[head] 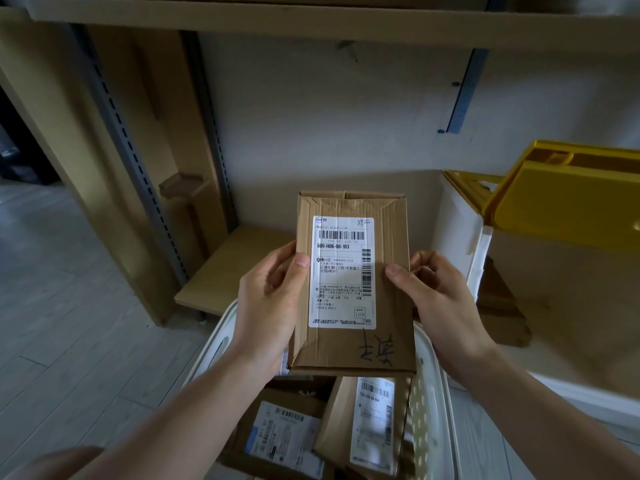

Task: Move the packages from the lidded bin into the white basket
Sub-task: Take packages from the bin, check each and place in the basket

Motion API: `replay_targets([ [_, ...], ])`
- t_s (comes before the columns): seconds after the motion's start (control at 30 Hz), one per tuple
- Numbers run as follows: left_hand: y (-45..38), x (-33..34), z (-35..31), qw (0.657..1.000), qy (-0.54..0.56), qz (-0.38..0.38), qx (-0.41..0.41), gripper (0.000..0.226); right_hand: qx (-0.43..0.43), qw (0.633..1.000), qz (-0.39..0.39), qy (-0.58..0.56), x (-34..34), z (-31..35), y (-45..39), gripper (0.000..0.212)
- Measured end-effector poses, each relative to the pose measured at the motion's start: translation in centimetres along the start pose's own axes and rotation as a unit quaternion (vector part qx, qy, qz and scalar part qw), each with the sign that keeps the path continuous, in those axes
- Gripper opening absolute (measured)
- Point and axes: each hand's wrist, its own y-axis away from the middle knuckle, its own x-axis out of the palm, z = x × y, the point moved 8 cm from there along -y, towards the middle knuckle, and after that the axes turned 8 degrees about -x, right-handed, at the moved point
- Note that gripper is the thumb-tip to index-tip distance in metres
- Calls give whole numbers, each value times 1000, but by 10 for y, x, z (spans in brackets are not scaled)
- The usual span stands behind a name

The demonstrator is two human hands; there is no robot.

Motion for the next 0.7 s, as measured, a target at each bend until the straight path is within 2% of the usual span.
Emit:
replay_targets([
  [0.33, 3, -4, -6, 999, -25, 13, 29, 26, -27, 1000, 8, -2, -4, 5, -1, 21],
  [0.53, 1, -11, 2, 999, -43, -4, 14, 34, -26, 999, 21, -7, 1, 3, -1, 19],
  [0.7, -2, -15, 7, 998, -62, 1, 3, 26, -20, 999, 30, 5, 3, -1, -3, 32],
])
